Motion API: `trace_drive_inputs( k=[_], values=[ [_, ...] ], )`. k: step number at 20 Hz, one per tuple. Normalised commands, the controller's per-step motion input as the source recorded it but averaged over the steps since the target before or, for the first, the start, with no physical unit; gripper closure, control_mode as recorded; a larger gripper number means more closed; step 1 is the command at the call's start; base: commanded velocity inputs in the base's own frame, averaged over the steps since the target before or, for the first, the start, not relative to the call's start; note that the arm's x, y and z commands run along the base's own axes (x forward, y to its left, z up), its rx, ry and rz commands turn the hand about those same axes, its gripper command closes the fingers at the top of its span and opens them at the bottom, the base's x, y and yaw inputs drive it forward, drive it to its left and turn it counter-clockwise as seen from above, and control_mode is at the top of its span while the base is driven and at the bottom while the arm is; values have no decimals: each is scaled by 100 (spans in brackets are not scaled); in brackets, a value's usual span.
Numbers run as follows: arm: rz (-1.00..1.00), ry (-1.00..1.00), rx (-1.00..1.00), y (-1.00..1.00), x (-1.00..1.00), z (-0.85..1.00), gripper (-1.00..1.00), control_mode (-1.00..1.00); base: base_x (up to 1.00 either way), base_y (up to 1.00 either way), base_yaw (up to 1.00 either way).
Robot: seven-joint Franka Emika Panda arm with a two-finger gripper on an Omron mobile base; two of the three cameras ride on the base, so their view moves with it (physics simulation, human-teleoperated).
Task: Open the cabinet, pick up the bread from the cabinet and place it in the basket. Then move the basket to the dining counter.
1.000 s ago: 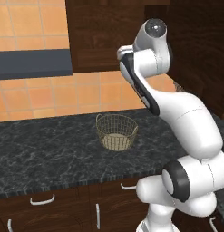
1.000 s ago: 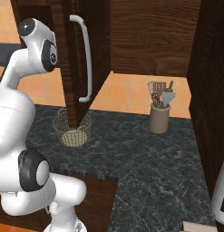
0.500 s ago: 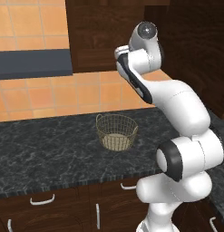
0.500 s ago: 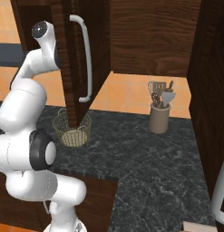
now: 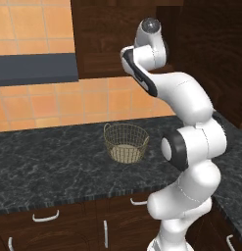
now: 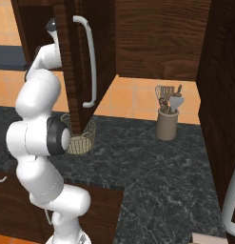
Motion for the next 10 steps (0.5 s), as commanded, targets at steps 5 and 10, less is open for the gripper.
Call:
trace_drive_inputs(
  k=[5,10],
  values=[
    [-1,0,0,-1,37,-7,-100,-100,0,0,0],
    [-4,0,0,0,12,-23,-100,-100,0,0,0]
  ],
)
